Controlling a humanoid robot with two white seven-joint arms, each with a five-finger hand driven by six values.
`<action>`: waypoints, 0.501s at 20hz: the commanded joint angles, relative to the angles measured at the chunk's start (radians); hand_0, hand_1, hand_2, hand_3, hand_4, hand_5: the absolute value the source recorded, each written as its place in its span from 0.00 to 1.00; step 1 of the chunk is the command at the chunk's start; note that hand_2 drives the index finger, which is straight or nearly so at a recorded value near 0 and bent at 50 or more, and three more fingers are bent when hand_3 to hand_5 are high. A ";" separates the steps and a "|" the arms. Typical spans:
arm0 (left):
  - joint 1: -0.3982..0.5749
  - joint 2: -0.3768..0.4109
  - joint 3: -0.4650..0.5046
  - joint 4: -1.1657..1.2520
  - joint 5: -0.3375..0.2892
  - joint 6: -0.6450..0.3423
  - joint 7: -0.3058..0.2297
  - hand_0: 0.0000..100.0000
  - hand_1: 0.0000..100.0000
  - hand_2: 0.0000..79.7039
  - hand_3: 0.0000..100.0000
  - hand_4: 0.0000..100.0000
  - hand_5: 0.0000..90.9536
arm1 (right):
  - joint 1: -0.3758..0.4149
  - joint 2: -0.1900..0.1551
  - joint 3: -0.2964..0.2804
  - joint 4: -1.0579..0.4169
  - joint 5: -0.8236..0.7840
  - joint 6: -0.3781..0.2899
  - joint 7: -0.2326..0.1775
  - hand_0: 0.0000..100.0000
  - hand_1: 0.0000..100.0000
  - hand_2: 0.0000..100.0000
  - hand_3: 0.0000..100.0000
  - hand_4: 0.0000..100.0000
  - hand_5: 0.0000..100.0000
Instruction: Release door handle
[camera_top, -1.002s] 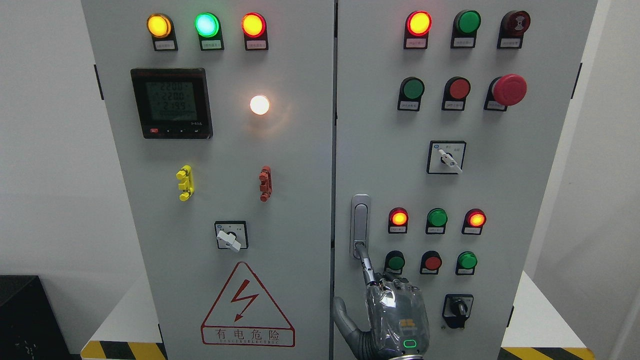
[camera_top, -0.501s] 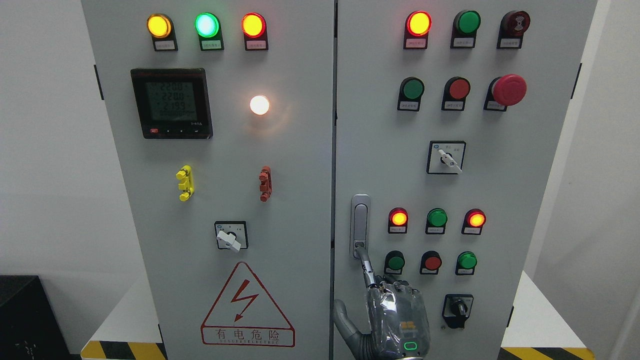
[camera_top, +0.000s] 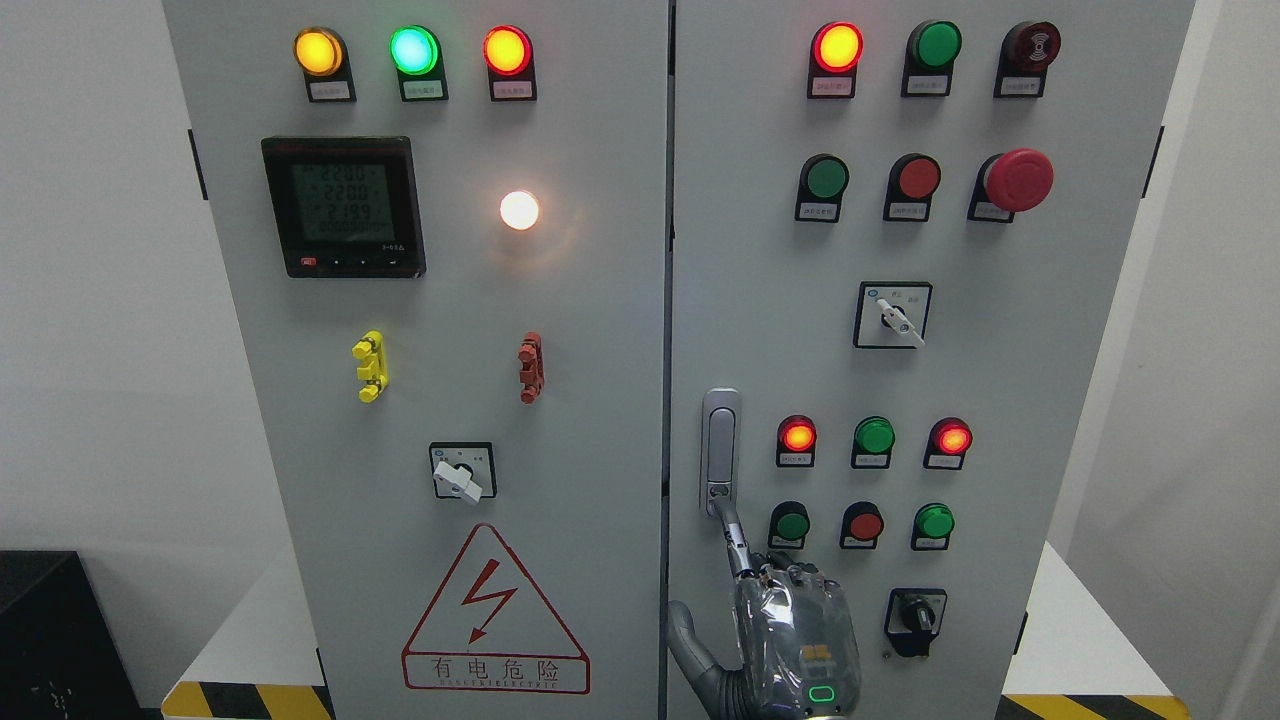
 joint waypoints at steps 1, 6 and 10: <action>0.000 0.000 0.000 0.000 0.000 0.002 -0.001 0.00 0.00 0.05 0.10 0.00 0.00 | 0.006 0.000 0.000 0.024 -0.001 0.001 0.000 0.43 0.23 0.00 0.74 0.69 0.67; 0.000 0.000 0.000 0.000 0.000 0.000 -0.001 0.00 0.00 0.05 0.10 0.00 0.00 | 0.006 0.000 0.000 0.022 -0.001 0.001 0.000 0.43 0.23 0.00 0.75 0.69 0.67; 0.000 0.000 0.000 0.000 0.000 0.000 -0.001 0.00 0.00 0.05 0.10 0.00 0.00 | 0.011 0.000 -0.002 0.022 -0.002 0.001 0.000 0.43 0.23 0.00 0.75 0.69 0.67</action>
